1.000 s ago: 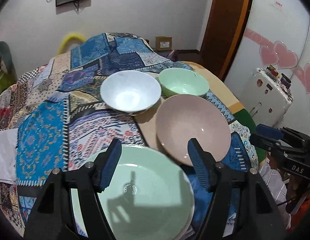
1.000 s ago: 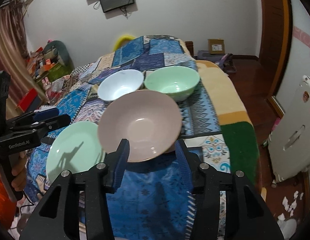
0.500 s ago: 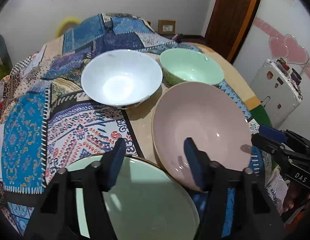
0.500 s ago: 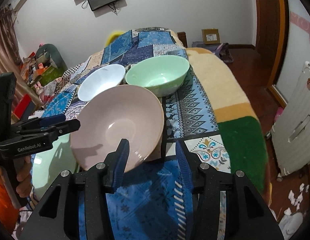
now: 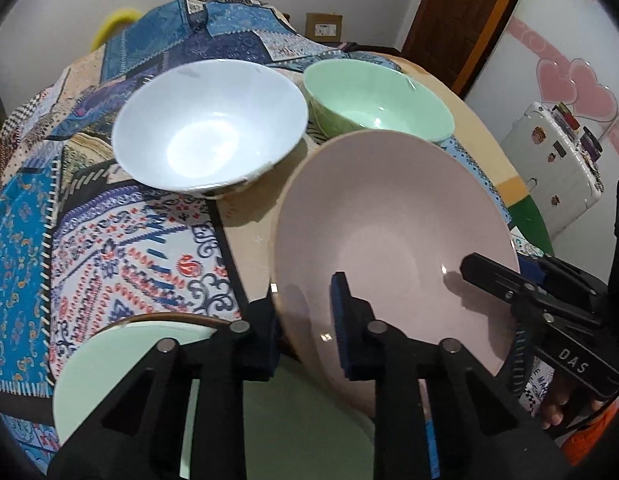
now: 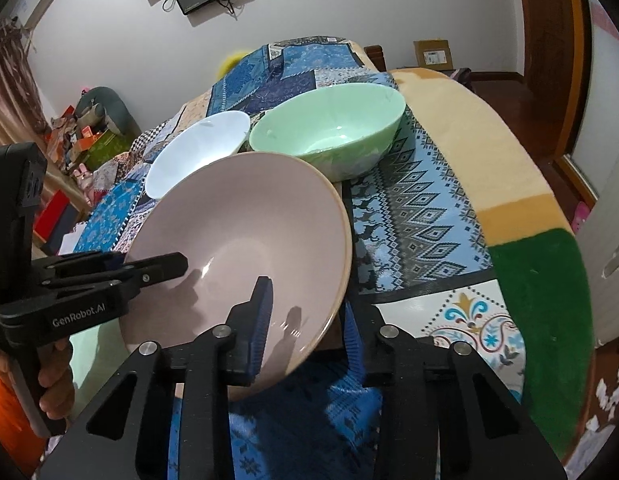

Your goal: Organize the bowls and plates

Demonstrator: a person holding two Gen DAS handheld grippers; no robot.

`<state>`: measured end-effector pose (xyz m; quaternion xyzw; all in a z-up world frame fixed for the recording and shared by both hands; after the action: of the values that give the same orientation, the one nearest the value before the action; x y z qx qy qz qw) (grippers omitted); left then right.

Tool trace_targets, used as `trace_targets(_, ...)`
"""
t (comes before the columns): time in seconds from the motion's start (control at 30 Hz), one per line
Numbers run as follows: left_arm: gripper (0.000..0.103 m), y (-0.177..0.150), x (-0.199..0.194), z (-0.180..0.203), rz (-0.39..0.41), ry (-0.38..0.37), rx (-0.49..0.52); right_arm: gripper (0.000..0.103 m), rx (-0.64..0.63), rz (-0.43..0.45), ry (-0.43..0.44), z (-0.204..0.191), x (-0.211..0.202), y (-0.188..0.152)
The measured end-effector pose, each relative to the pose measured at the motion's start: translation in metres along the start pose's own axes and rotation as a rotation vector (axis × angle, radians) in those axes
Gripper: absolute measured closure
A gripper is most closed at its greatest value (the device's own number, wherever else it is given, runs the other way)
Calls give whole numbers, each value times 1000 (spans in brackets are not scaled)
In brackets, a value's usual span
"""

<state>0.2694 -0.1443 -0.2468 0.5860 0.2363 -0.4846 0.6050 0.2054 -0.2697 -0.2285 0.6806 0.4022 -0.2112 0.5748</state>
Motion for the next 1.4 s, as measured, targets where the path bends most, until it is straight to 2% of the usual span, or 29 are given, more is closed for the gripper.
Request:
trace_targets(0.3,82,2,-7,3,3,-2,-12,77,22,5,-2,2,-5,2)
trace_targets(0.7,82,-4,-61,9,91,-15,7,77,5,75,-6,-13,-40,13)
trace_targets(1.07,82,-22,-133,-13,195,18,-18,77,-73,143,35,-63,-63,23)
trace_targets(1.4,82,-57,-193,-65,264,92,-89,77,-168,153,103,-130,-61,20)
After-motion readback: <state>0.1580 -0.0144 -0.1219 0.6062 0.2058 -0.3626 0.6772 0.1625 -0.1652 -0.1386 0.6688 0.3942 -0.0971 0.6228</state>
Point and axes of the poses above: each gripper's, at about its wrist camera, not at the fingertips, and x roughly the way its jaws point, z to its right, y to its top, the point moved 4 cm from there along x, roughly the way its jaws point, and after that the axes turned 3 degrees about -y, right-handed, at the moved point
